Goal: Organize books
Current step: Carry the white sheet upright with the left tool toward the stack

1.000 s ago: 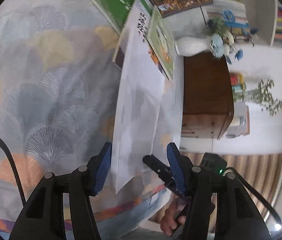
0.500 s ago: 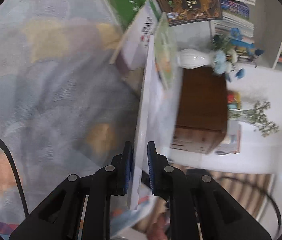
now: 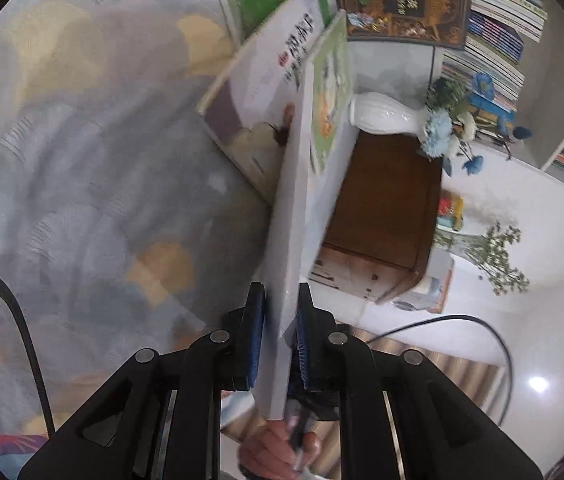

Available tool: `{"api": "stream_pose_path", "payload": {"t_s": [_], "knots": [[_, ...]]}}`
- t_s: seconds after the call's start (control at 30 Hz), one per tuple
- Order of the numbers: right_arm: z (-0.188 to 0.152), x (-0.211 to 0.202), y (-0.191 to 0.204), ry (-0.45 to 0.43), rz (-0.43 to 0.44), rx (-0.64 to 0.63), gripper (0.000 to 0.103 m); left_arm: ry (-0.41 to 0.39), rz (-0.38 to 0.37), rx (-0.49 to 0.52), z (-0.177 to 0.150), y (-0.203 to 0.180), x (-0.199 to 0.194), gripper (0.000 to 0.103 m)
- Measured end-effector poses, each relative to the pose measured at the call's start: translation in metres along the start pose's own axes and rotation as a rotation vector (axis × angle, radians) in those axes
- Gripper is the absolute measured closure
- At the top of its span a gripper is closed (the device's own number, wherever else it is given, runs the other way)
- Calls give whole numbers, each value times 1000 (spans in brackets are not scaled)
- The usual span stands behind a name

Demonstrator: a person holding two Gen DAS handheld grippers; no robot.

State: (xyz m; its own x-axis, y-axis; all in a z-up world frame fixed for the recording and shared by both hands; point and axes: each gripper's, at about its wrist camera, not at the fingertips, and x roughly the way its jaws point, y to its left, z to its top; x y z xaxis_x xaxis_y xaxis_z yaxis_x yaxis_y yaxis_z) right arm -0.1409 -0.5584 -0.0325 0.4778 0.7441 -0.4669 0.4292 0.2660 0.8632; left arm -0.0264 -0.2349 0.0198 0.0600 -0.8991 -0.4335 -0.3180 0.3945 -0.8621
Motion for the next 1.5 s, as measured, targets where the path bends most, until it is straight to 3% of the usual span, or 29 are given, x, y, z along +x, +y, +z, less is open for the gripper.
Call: {"api": "stream_pose_path", "payload": {"t_s": [0.07,0.13,0.23,0.27,0.37,0.77,1.1,1.5], "knots": [[2,-2,8,-11,-28,-38,66,-1,45,15,1,1,0,92],[-3,-7,22,-39,-110,-127,68,11,87,37,0,1,3,92],[-8,-7,49,-71,-251,-294,69,1,246,165,-6,-11,9,89],[-13,-6,62,-83,-328,-389,69,-5,280,204,-10,-16,11,89],[-26,0,90,-102,-448,-570,69,-37,375,308,-19,-29,14,86],[-71,32,155,-76,-563,-949,69,-137,583,556,-45,-56,-23,83],[-113,56,198,-72,-527,-1026,69,-211,570,626,-44,-63,-85,83],[-156,143,273,-109,-489,-1100,69,-332,491,608,1,-53,-197,83]]}}
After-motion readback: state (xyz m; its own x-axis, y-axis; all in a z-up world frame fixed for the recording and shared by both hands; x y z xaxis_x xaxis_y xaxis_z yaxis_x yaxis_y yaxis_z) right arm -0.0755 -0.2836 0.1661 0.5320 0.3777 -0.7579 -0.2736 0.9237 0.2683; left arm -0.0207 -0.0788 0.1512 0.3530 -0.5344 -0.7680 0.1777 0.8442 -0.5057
